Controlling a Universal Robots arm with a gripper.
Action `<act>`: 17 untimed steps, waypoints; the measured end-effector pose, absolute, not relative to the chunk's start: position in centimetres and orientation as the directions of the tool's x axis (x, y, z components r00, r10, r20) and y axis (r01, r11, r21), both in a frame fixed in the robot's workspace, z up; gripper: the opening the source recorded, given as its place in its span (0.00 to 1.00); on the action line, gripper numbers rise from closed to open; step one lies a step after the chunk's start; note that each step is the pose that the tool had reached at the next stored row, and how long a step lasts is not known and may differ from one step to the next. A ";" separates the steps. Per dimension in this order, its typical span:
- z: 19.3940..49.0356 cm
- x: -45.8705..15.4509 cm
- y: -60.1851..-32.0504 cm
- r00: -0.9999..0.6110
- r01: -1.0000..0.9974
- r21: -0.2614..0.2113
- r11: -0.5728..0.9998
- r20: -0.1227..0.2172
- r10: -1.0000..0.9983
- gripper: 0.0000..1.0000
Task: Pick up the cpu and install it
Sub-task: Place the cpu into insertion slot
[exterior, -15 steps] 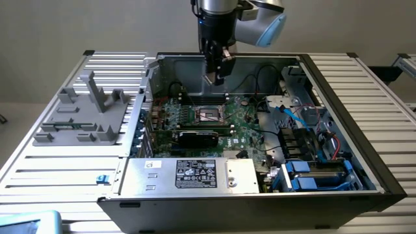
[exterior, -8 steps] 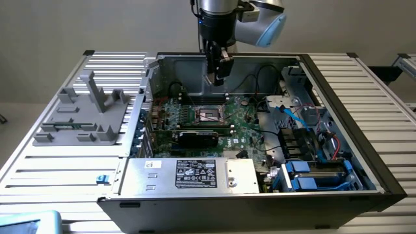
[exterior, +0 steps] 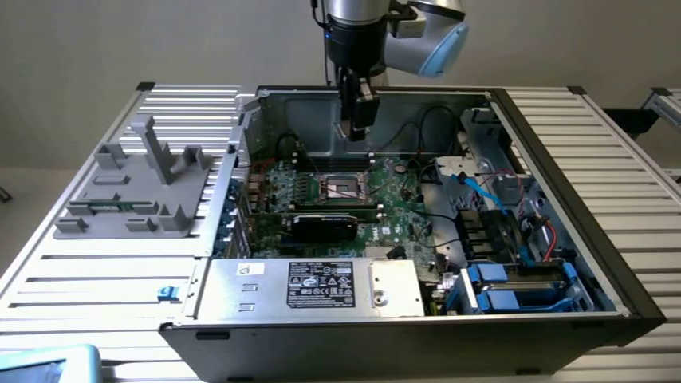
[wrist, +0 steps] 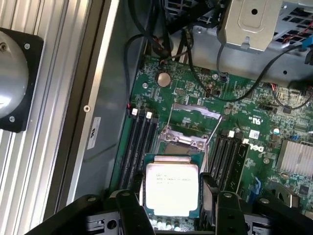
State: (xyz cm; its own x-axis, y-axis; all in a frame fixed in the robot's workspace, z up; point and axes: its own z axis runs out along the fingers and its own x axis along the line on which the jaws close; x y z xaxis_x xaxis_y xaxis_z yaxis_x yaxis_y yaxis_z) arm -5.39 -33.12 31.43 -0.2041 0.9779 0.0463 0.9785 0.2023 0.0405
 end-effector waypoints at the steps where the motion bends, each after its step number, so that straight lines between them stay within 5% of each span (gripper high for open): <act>1: 31.4 -5.4 -33.1 -0.191 0.981 0.040 0.189 0.046 0.981 0.55; 17: 31.0 -5.4 -34.0 -0.069 0.997 0.040 0.067 0.046 0.997 0.55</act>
